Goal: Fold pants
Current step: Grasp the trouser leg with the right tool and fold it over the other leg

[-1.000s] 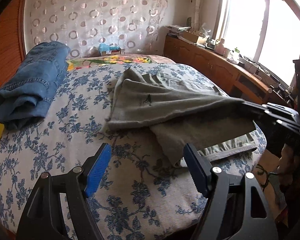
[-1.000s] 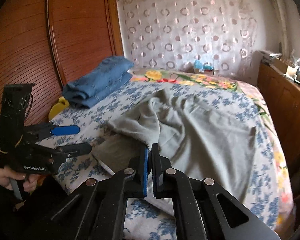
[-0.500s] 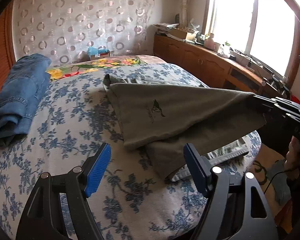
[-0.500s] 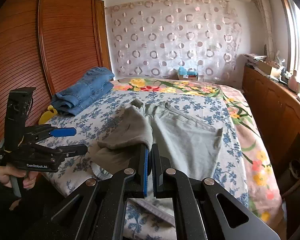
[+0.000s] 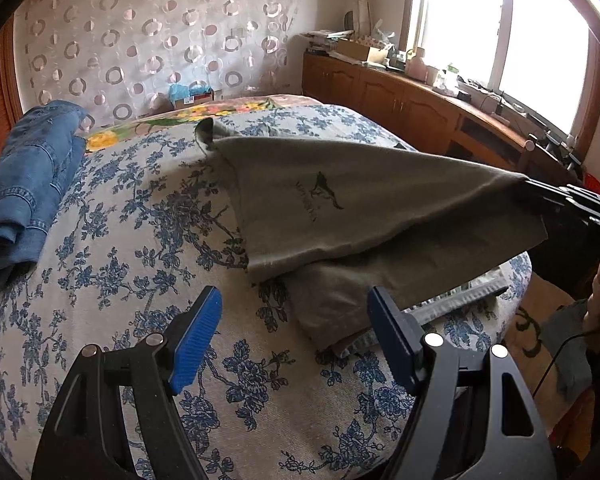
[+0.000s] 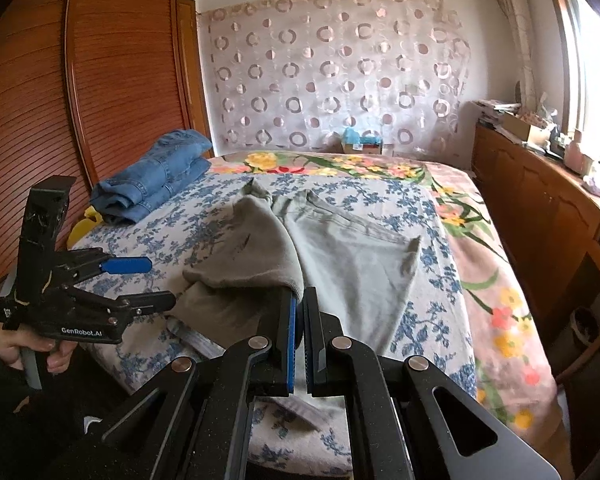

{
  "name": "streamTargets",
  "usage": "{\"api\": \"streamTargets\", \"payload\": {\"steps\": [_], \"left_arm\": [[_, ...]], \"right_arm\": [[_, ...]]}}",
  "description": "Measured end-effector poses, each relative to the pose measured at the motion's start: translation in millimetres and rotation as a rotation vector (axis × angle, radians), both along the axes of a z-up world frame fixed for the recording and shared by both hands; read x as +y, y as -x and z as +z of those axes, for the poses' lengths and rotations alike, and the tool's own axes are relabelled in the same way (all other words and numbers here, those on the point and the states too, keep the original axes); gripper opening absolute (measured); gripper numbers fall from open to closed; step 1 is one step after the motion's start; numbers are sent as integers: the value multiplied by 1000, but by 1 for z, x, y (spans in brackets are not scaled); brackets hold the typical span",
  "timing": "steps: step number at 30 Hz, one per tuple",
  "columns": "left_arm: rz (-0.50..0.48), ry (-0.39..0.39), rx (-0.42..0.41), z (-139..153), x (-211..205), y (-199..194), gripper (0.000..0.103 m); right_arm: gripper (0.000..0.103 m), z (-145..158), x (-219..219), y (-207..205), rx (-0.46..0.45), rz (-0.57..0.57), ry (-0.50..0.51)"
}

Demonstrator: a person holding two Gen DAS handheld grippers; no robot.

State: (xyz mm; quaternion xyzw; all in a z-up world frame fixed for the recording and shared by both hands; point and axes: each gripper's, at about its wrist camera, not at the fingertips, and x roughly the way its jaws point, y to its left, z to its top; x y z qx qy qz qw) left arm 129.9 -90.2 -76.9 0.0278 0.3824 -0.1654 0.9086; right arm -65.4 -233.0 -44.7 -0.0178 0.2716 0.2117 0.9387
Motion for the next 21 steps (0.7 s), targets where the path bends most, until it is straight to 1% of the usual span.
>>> {"api": "streamTargets", "payload": {"steps": [14, 21], "left_arm": [[3, -9, 17, -7, -2, 1, 76], [5, -9, 17, -7, -2, 1, 76]], "right_arm": [[3, -30, -13, -8, 106, -40, 12], [3, -35, -17, -4, 126, -51, 9]]}}
